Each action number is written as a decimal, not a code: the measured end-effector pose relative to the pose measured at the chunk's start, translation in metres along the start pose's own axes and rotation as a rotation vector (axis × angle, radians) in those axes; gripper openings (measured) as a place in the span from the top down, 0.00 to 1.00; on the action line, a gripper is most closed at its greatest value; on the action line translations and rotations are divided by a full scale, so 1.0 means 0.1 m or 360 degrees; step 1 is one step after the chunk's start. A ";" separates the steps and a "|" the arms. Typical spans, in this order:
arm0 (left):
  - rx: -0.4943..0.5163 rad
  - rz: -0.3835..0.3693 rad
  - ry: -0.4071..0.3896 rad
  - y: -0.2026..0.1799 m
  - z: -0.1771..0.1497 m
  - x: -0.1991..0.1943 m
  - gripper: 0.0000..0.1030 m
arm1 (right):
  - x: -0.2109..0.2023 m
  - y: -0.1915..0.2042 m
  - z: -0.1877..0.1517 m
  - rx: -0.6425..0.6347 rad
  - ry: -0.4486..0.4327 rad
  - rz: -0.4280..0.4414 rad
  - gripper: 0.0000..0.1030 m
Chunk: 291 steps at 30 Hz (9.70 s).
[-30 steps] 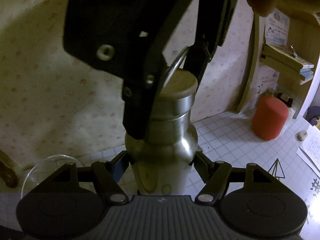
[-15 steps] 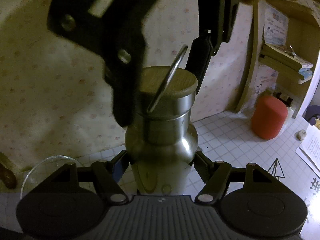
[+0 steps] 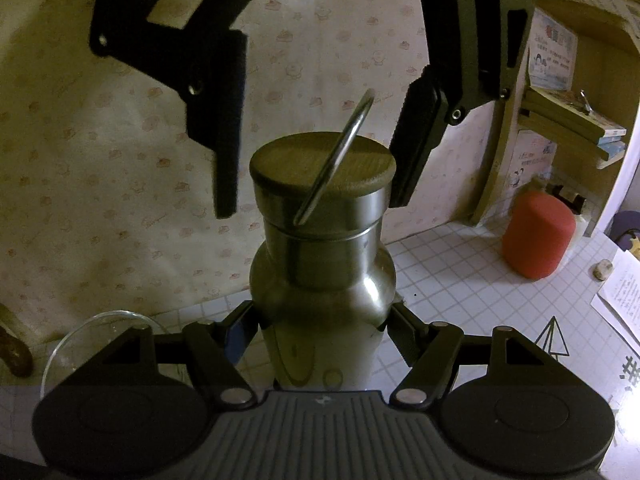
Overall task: Unscrew bottle cap and pour
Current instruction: 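Twist the wooden cap with the right tool while the left tool holds the bottle, then rotate the right tool back and twist the cap again, then twist the cap further with the right tool, then open it, then regrip the wooden cap with the right tool and twist it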
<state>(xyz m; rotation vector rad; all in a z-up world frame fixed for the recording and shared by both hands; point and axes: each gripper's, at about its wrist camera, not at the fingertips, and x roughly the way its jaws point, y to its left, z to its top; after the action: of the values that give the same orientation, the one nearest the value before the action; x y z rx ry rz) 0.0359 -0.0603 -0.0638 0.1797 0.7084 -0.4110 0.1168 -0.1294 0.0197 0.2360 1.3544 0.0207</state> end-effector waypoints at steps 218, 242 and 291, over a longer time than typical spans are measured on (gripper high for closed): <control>-0.0021 0.0005 0.0008 -0.09 -0.02 0.02 0.33 | -0.25 0.11 -0.04 0.0335 -0.0075 -0.0137 0.41; -0.0025 0.0005 0.0007 -0.07 -0.02 0.03 0.33 | -0.29 -0.03 -0.05 0.0398 -0.0001 -0.0031 0.40; -0.0007 -0.0011 0.0001 -0.05 0.00 0.02 0.33 | -0.16 0.61 -0.24 -0.1472 0.0105 -0.0225 0.45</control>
<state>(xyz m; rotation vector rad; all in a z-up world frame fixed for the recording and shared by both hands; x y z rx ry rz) 0.0350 -0.0653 -0.0654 0.1730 0.7107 -0.4162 0.0970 -0.0689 0.0415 -0.6413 1.2944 0.5263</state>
